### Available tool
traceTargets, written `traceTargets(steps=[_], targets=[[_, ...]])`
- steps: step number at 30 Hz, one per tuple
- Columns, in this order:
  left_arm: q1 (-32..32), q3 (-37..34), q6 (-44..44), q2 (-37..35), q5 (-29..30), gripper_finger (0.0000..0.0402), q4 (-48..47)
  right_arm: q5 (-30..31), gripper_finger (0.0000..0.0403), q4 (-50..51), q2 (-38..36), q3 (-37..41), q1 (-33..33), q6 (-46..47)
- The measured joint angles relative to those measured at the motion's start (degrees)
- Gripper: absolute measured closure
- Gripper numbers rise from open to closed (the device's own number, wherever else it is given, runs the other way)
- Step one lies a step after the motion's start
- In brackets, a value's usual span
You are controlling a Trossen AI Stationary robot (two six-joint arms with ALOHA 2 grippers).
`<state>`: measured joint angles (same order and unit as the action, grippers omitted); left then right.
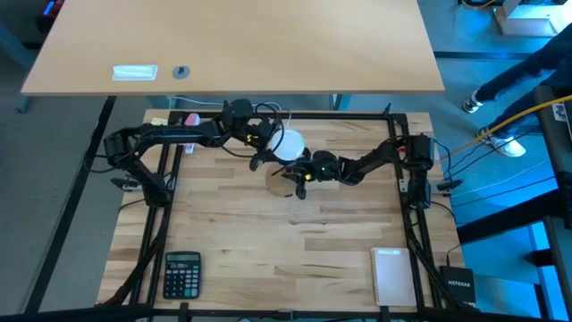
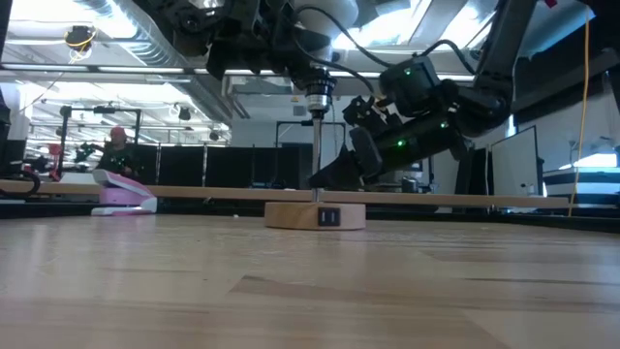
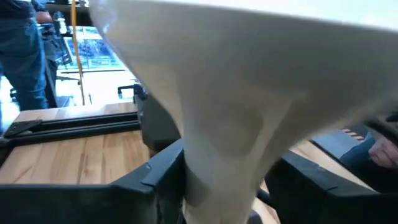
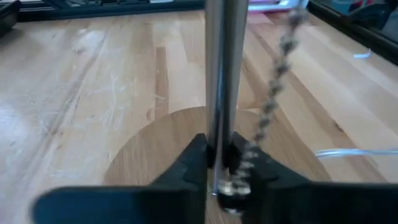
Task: Screw lightbulb
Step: Remove the white lightbulb from the lamp
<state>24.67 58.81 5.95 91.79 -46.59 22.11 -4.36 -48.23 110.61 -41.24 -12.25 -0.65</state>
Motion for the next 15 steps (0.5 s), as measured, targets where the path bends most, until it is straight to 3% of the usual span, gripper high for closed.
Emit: traceTargets(steps=[2,6,10,15], targets=[[0.06,0.0,-0.13,0.0,0.52,0.0227,-0.03,0.02,0.0368,-0.72,1.1,-0.32,0.0,-0.45],[-0.11,0.0,-1.41,0.0,4.85,0.0264,-0.14,1.31,0.0367,-1.87,2.32,-0.39,0.0,-0.84],[-1.18,0.02,-3.97,-0.21,12.32,0.0268,0.06,3.78,0.0367,-1.99,2.4,-0.41,-0.04,-0.58],[-4.97,0.04,-7.32,-1.43,32.03,0.0268,-1.1,10.37,0.0367,-1.48,2.51,-0.9,-0.04,1.39]])
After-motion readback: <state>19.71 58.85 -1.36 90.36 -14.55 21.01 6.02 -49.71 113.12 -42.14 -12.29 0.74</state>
